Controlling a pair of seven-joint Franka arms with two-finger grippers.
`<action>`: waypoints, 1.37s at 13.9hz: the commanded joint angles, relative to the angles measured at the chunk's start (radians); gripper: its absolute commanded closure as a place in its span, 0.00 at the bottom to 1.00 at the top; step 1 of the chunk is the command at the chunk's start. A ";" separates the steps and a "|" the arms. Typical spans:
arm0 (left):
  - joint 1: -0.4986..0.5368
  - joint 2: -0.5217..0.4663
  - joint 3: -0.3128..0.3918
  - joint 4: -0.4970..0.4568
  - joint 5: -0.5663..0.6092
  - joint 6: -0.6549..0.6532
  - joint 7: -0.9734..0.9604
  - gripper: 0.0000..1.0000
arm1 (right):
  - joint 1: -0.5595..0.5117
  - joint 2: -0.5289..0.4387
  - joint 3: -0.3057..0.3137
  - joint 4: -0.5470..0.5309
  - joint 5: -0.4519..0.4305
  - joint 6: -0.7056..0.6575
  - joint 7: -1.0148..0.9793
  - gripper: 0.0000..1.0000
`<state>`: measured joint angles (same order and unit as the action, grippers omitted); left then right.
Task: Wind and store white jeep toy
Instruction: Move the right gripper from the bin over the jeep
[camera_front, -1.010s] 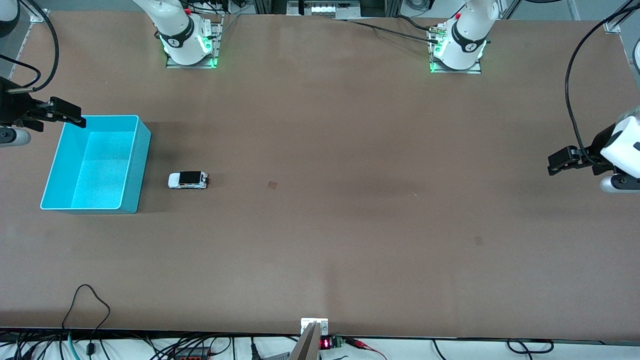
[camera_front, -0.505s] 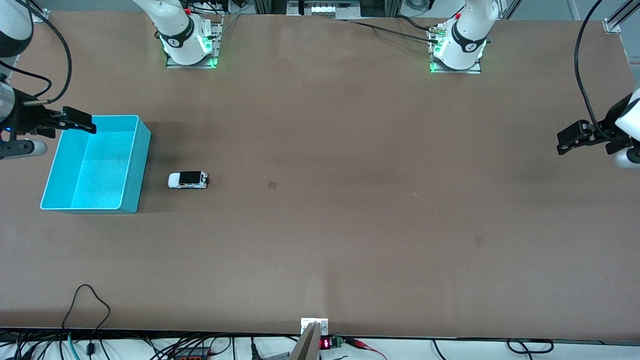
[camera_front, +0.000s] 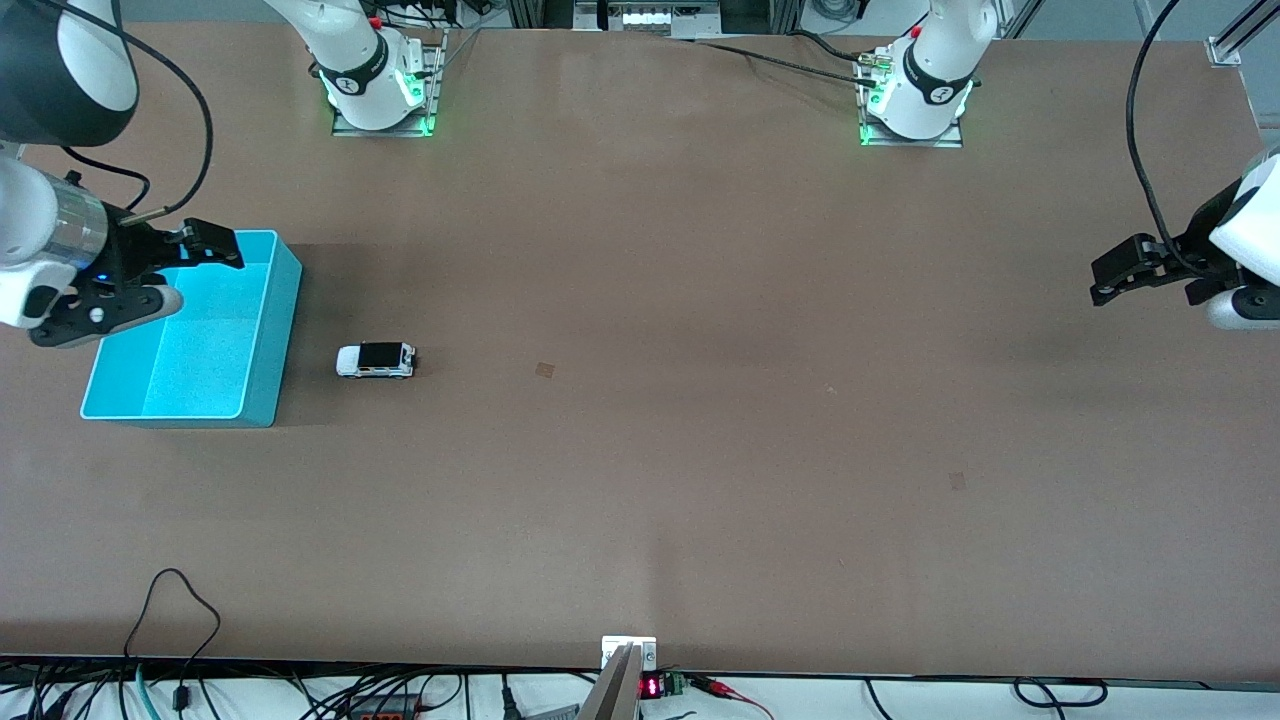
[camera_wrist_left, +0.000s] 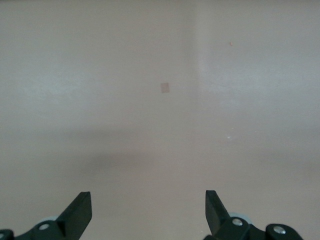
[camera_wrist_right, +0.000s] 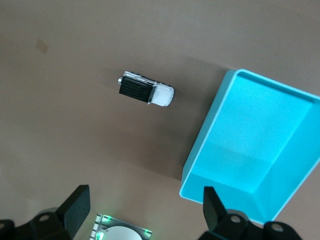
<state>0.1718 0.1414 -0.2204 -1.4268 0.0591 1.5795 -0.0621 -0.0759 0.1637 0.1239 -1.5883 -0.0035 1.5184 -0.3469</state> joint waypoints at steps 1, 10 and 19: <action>0.014 -0.037 0.015 -0.050 -0.027 0.034 0.007 0.00 | -0.122 -0.036 0.129 -0.076 -0.019 0.057 -0.137 0.00; 0.025 -0.137 0.015 -0.187 -0.033 0.106 0.010 0.00 | -0.214 -0.159 0.281 -0.429 -0.070 0.434 -0.481 0.00; 0.063 -0.155 0.006 -0.179 -0.073 0.059 0.039 0.00 | -0.234 -0.130 0.286 -0.631 -0.069 0.700 -0.848 0.00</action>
<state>0.2286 0.0130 -0.2121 -1.5807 0.0109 1.6390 -0.0332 -0.2843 0.0431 0.3849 -2.1832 -0.0681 2.1776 -1.1471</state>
